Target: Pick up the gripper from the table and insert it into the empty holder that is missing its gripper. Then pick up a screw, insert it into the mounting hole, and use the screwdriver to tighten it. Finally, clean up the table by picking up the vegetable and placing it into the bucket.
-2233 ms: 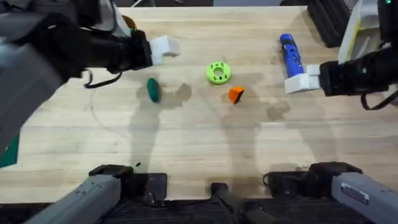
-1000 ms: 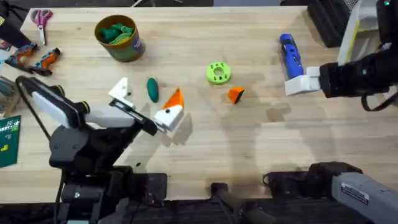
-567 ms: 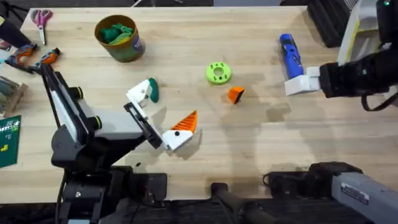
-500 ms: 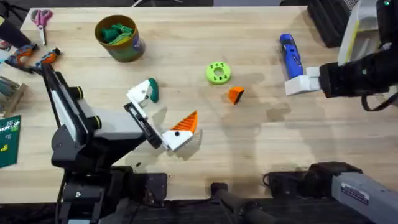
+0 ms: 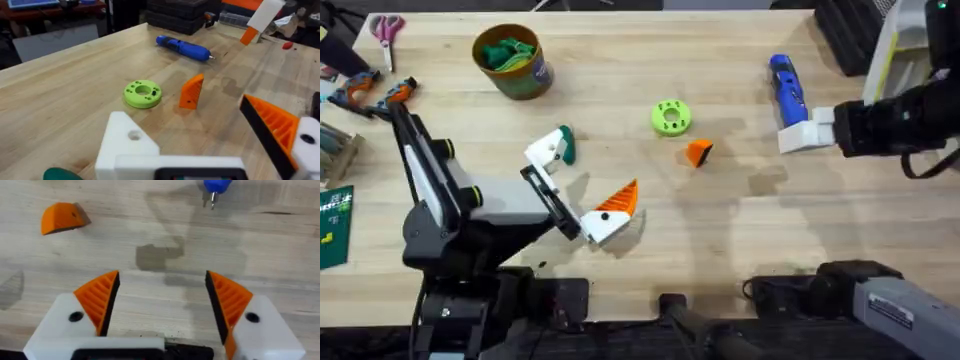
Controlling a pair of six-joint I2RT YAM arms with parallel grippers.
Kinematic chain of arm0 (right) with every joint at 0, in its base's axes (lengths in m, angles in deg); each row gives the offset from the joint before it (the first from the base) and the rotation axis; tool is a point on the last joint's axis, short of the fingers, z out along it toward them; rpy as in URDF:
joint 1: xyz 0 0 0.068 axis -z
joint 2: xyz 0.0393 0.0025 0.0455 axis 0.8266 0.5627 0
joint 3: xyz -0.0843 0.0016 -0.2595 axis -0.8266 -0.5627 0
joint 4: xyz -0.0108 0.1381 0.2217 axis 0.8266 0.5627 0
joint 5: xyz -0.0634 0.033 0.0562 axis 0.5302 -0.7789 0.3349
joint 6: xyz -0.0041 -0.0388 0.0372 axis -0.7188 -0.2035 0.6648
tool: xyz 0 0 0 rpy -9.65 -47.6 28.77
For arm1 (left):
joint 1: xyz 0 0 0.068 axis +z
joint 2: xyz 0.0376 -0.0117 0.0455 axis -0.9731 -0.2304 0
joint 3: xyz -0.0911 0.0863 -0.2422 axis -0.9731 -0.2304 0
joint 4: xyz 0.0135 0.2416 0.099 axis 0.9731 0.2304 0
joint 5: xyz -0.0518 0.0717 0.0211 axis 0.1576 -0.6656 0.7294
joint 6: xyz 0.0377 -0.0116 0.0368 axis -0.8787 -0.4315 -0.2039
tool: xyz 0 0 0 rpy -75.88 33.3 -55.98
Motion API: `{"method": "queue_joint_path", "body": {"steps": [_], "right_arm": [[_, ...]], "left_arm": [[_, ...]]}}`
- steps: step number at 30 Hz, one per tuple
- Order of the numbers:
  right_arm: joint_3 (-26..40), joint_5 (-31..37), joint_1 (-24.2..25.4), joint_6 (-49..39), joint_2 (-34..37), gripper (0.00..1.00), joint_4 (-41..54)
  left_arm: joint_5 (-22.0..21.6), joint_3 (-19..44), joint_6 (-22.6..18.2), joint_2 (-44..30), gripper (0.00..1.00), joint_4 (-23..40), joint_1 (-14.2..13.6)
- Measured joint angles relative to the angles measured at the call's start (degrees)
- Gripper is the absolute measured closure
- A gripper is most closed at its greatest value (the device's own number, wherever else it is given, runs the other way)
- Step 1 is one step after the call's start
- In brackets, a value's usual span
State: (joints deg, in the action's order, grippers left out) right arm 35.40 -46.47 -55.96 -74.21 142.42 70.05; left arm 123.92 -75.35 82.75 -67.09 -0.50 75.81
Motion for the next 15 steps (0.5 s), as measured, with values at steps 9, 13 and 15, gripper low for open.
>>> {"method": "queue_joint_path", "body": {"steps": [9,13,15], "right_arm": [[0.0,0.0,0.0,-0.01,0.0,0.01,0.0],[0.0,0.0,0.0,-0.01,0.0,0.011,-0.16],[0.0,0.0,0.0,-0.01,0.0,0.011,-1.05]], "left_arm": [[0.0,0.0,0.0,0.0,0.015,0.0,0.0],[0.0,0.0,0.0,0.0,0.015,0.0,0.0],[0.0,0.0,0.0,0.0,0.015,0.0,0.0]]}}
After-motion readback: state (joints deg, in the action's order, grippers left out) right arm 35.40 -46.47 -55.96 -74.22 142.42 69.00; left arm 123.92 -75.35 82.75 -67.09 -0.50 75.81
